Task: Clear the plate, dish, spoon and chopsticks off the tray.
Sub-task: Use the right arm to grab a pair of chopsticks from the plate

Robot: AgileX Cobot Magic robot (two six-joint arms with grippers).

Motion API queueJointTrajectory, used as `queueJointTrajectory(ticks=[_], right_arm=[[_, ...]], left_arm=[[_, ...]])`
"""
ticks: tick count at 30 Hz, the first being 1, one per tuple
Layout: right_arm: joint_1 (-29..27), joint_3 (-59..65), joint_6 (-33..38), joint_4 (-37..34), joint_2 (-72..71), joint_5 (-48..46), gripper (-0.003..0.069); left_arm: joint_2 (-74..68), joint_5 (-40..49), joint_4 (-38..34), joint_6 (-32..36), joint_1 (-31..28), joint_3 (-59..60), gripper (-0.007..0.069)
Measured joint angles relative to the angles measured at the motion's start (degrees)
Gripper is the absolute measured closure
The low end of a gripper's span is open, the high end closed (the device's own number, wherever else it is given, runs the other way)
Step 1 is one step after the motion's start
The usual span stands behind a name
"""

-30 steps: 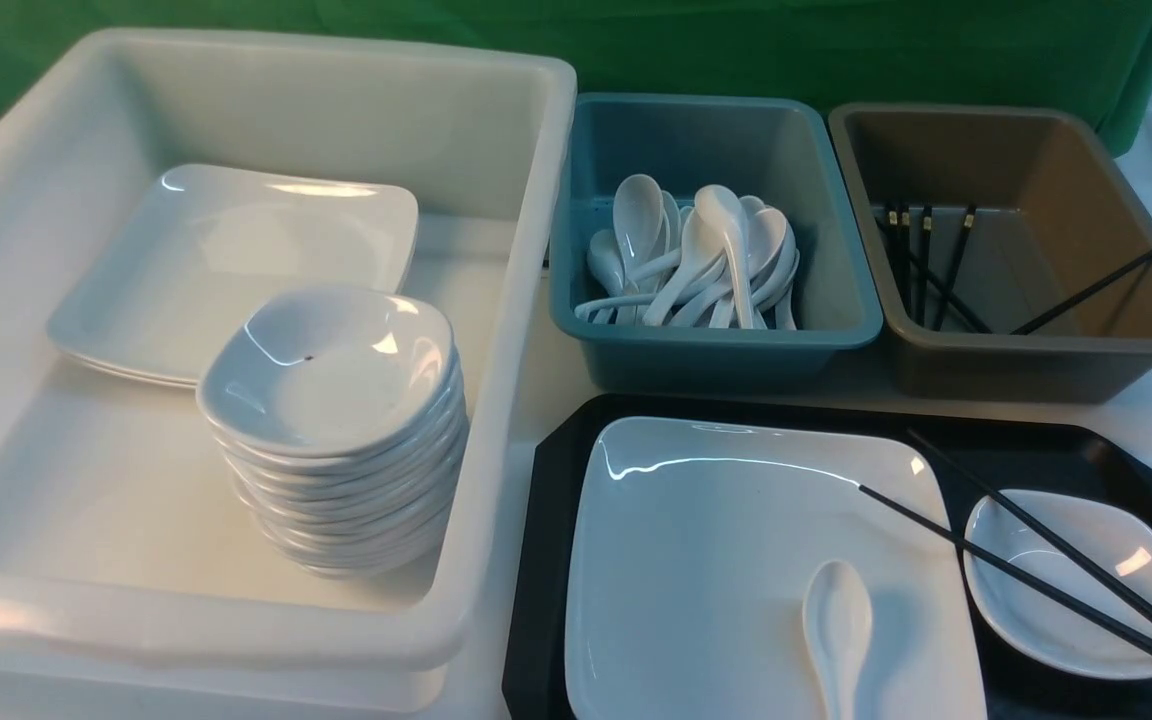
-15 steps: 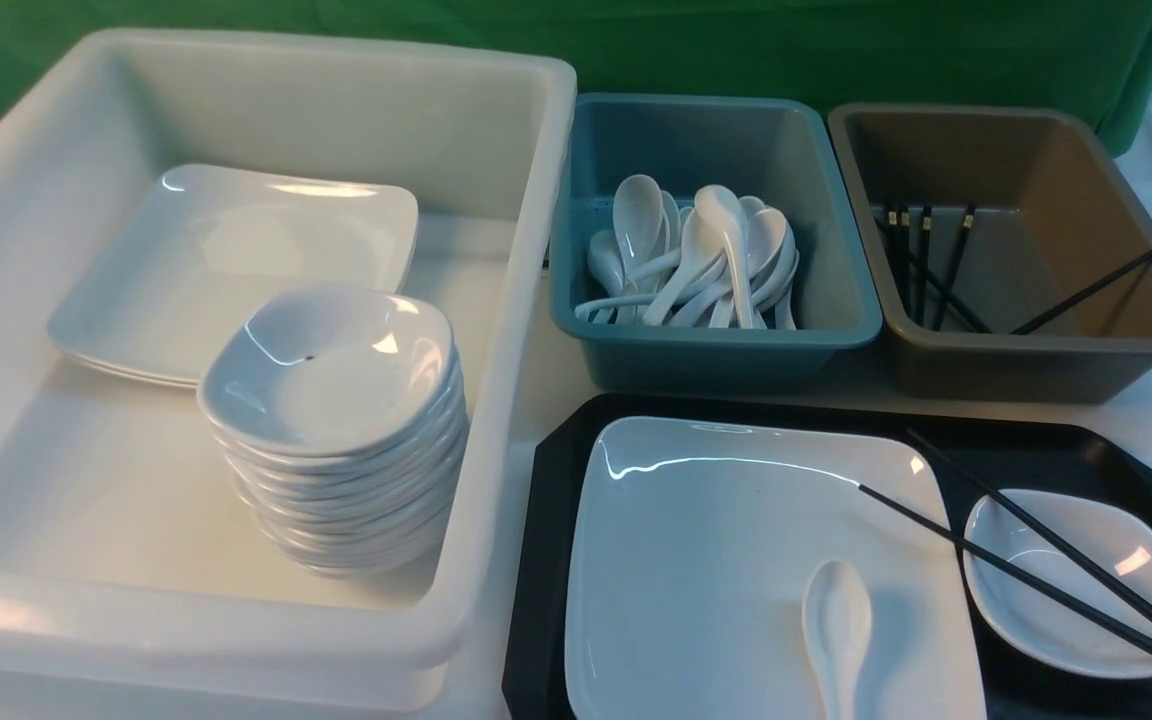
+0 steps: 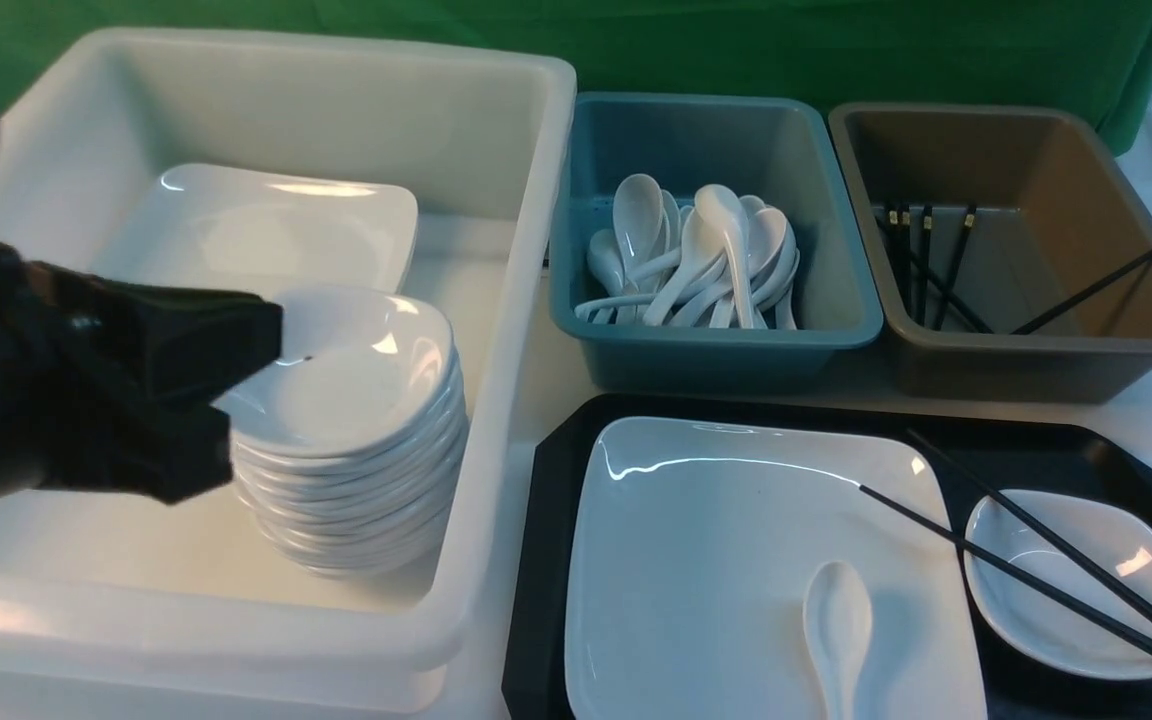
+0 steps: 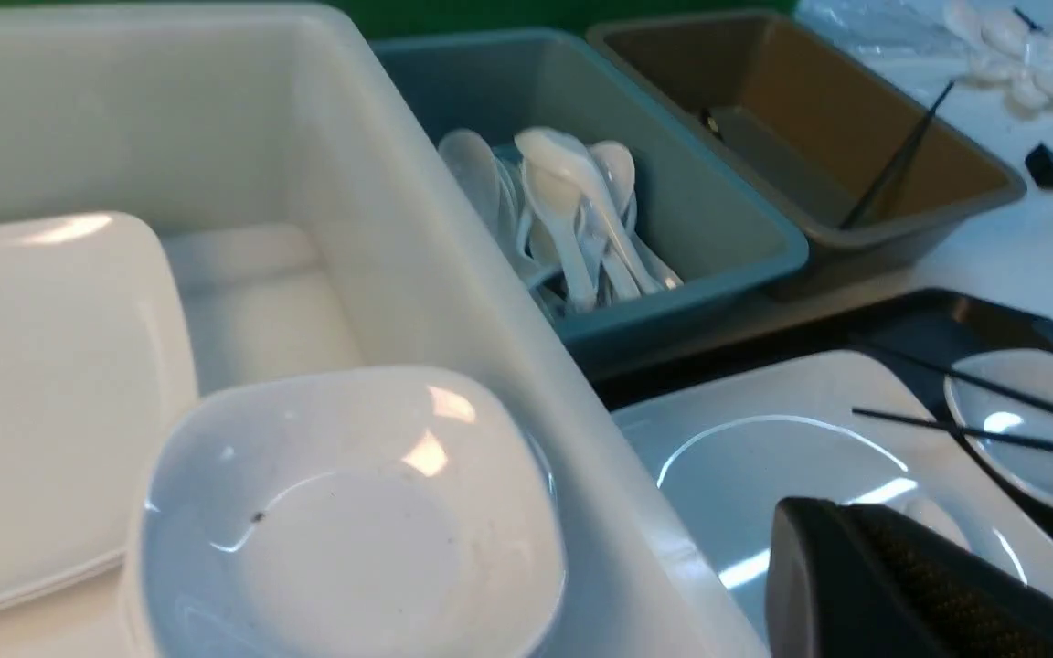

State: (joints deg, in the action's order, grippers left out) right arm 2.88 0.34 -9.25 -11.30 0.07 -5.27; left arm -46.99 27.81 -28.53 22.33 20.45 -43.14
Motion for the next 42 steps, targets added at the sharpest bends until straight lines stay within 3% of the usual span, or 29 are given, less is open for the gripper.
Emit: queueJointTrajectory(ticks=[3,10,13,16,19,24,27,32,37,42], right_arm=[[0.00,0.00,-8.14,-1.28,0.00,5.77,0.0428],[0.98,-0.34,-14.54,-1.72,0.00,8.79,0.0419],[3.11,-3.14,-11.29,-1.37,0.66,6.86,0.0397],[8.16,-13.79,-0.31,-1.08,8.26,0.51,0.0284],[11.04,-21.65,4.40,-1.03,18.16,-8.69,0.0216],[12.62,-32.21,10.64,-0.13,34.53,-22.19,0.0240],[12.68,-43.77,15.82,5.85,49.99,-33.90,0.0295],[12.68,-52.41,19.79,16.27,67.57,-45.99,0.0283],[11.77,-53.36,24.08,18.00,77.52,-46.55,0.0190],[7.44,-53.63,25.16,18.37,85.80,-42.84,0.0092]], left_arm=[[-2.27,0.12,-0.65,0.00,0.26,0.00,0.0603],[-2.63,0.11,0.06,0.40,0.26,-0.01,0.0603],[-2.63,0.11,0.36,1.02,0.26,-0.01,0.0603],[-2.63,-0.18,0.47,2.17,0.26,-0.01,0.0603],[-2.63,-0.81,0.47,2.52,0.26,-0.01,0.0603],[-2.36,-0.69,0.42,3.04,0.26,-0.01,0.0603],[-0.77,0.13,-0.20,5.16,0.26,-0.01,0.0603],[4.11,5.45,-4.49,10.53,0.26,-0.01,0.0603],[9.65,10.80,-7.95,13.30,0.31,-0.06,0.0603],[14.13,13.29,-8.01,13.72,0.31,-0.06,0.0603]])
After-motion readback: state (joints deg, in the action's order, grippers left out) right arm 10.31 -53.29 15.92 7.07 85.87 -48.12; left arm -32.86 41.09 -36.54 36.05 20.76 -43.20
